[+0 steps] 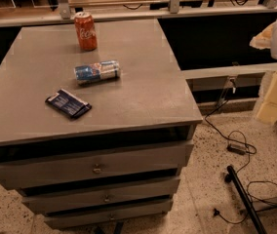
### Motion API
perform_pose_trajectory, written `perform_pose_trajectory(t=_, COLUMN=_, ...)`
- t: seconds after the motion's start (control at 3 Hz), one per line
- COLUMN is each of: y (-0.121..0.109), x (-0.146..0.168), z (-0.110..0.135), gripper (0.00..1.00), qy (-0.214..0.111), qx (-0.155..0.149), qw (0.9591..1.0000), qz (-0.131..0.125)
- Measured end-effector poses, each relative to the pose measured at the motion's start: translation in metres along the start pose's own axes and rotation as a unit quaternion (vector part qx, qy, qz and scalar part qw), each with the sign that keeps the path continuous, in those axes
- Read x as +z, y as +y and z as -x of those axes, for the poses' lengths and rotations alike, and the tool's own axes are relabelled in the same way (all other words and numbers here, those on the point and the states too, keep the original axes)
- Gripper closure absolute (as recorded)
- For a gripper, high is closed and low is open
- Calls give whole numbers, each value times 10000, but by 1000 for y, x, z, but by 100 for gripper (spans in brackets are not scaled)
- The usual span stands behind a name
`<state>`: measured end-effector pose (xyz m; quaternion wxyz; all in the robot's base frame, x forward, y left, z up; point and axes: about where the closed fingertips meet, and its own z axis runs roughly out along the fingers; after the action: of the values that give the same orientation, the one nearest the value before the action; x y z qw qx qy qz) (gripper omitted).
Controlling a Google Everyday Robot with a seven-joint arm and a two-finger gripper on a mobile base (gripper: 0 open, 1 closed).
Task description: Place redbull can upright
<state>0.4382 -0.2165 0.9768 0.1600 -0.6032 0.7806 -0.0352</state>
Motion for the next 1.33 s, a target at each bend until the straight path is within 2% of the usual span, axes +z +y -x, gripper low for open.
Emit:
perform_pose_trajectory(t=0.33, y=-6, x=1, z=7, gripper=0, qy=19, qx=-59, qw=10000, qz=-43)
perform_pose_trajectory(t=0.67, y=-24, x=16, z=30, gripper=0, qy=76, qx=-258, qw=9996, qz=30)
perform_pose_trajectory(t=1.0, y=-65, x=56, z=108, gripper=0, qy=23, qx=-860, qw=9960, qz=231)
perform_pose_trajectory(t=1.33, y=-93, x=77, z=200, gripper=0, qy=-159, qx=-1387, qw=9901, qz=127)
